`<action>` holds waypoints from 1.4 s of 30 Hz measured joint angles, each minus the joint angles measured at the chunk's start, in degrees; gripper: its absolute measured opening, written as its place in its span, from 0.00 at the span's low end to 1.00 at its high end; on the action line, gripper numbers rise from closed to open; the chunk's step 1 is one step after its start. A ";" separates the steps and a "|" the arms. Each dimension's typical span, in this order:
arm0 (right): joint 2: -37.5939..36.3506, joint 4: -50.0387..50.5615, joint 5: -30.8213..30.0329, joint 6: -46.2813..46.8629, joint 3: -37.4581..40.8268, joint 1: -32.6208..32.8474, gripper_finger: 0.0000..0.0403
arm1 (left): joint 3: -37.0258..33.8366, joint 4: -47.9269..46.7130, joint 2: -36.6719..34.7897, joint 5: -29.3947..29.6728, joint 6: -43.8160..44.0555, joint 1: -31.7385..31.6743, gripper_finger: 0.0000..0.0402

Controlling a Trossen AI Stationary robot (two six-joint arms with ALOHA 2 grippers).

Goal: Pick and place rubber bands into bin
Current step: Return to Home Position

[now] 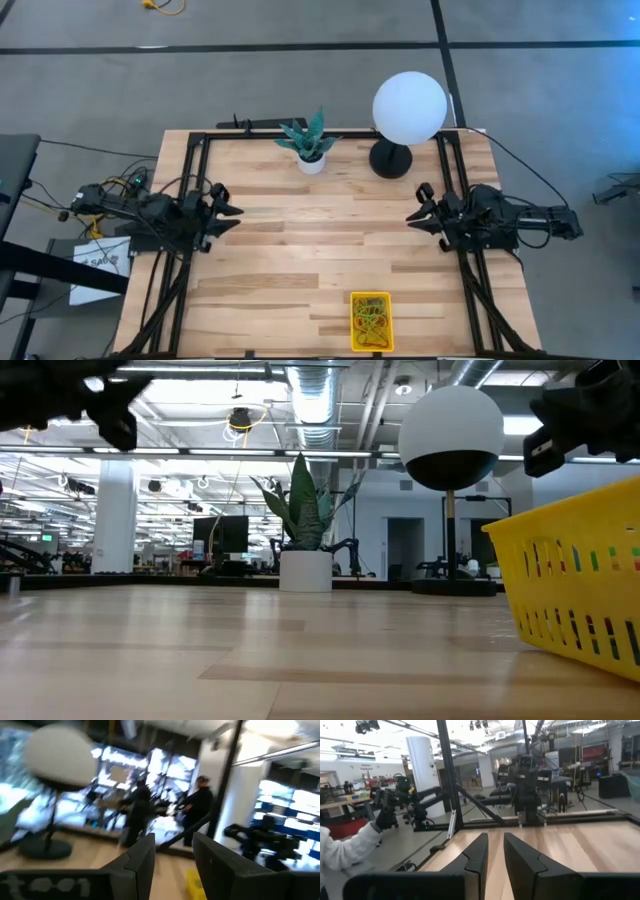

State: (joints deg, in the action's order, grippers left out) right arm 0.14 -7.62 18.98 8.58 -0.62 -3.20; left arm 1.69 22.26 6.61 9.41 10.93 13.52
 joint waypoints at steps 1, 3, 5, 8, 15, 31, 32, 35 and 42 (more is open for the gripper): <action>0.00 0.47 0.01 0.00 0.00 0.01 0.14 | -0.10 -1.17 0.00 1.45 1.13 0.00 0.31; 0.00 1.42 -0.01 0.46 0.00 0.22 0.14 | -0.90 -1.61 -0.02 3.71 2.19 -0.02 0.31; 0.00 2.32 0.03 1.30 0.00 0.20 0.14 | -1.05 -3.01 0.00 4.91 2.37 -0.02 0.31; 0.00 4.43 0.03 1.47 -0.02 0.20 0.14 | -1.07 -3.61 0.00 5.23 2.35 -0.02 0.31; 0.02 4.82 -0.01 1.47 -0.04 0.20 0.14 | -1.10 -8.61 0.00 1.76 -3.43 0.00 0.31; 0.02 4.96 -0.01 0.48 -0.04 0.20 0.14 | -1.18 -18.10 0.52 4.80 -4.30 -0.02 0.31; 0.02 4.96 -0.01 0.48 -0.04 0.20 0.14 | -1.18 -18.10 0.52 4.80 -4.30 -0.02 0.31; 0.02 4.98 -0.01 0.48 -0.04 0.20 0.14 | -1.22 -18.10 0.52 4.80 -4.30 -0.02 0.31; 0.02 5.01 -0.01 0.48 -0.04 0.20 0.14 | -1.22 -18.12 0.52 4.78 -4.30 -0.02 0.31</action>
State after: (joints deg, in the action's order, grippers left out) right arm 0.16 -2.61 18.96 9.06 -0.67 -3.01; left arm 0.47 4.14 7.14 14.20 6.63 13.50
